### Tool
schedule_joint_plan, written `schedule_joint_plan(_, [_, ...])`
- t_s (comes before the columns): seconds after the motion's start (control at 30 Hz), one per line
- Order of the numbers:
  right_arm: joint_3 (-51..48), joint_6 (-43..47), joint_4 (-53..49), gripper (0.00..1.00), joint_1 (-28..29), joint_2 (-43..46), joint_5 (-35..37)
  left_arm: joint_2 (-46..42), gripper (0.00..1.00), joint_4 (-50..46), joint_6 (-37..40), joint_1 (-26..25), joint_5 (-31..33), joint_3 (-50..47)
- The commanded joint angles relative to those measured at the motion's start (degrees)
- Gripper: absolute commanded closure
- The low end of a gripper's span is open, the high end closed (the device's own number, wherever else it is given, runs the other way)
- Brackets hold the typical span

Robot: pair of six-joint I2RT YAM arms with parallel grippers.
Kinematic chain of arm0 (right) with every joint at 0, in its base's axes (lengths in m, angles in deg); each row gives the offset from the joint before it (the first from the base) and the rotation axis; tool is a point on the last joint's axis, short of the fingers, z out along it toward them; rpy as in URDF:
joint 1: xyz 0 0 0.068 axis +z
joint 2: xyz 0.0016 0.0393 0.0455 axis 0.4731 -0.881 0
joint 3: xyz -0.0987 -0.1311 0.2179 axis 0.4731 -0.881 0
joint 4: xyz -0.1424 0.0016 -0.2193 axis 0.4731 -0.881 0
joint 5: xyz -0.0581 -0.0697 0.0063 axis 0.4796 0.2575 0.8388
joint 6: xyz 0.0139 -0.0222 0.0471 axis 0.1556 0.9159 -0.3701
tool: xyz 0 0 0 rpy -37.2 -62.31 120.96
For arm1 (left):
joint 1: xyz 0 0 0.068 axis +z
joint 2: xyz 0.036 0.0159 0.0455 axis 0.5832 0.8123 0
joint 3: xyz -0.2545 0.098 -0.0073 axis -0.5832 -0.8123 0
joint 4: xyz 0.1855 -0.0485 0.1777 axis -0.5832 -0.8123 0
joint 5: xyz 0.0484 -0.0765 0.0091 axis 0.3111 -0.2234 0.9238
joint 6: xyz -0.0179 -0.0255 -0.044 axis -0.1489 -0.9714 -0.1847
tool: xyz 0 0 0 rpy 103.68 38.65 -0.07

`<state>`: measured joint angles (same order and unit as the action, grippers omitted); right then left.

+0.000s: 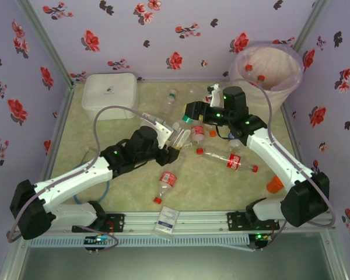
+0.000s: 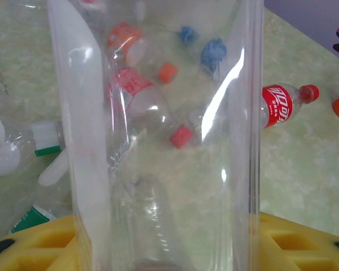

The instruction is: Put the plastic bottles in the bin

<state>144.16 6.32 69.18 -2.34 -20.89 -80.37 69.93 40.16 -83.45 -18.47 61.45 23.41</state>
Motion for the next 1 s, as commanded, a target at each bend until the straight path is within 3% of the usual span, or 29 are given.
schedule_joint_plan(0.0, [-0.51, 0.08, 1.10, 0.40, 0.13, 1.14, 0.59, 0.53, 1.00, 2.15, 1.92, -0.43, -0.78, 2.32])
schedule_joint_plan(0.23, [-0.04, 1.26, -0.99, 0.64, 0.08, 1.57, 2.35, 1.17, 1.00, 2.76, 1.40, -0.43, -0.04, 2.51])
schedule_joint_plan(0.33, [0.34, 1.80, -1.43, 0.72, 0.04, 2.01, 3.05, 1.19, 0.90, 2.80, 1.39, -0.43, 0.23, 2.68])
schedule_joint_plan(0.37, [0.62, 2.13, -1.74, 0.73, -0.11, 2.18, 3.41, 1.25, 0.76, 2.76, 1.33, -0.43, 0.31, 2.70])
schedule_joint_plan(0.47, [3.18, 4.32, -4.38, 0.78, -1.24, 2.85, 4.56, 1.09, 0.19, 2.78, 1.02, -0.43, 1.03, 2.70])
schedule_joint_plan(0.53, [5.93, 6.41, -6.97, 0.82, -2.80, 3.76, 5.83, 1.05, 0.01, 2.30, 0.74, -0.43, 1.67, 2.77])
schedule_joint_plan(0.77, [17.93, 15.63, -13.76, 1.00, -12.16, 7.05, 12.01, 0.39, 0.00, -0.87, -1.38, -0.42, 4.64, 1.66])
schedule_joint_plan(0.97, [23.82, 27.53, -11.48, 1.00, -14.44, 9.76, 31.57, -0.18, 0.00, -2.88, -2.82, -0.35, 6.82, 0.88])
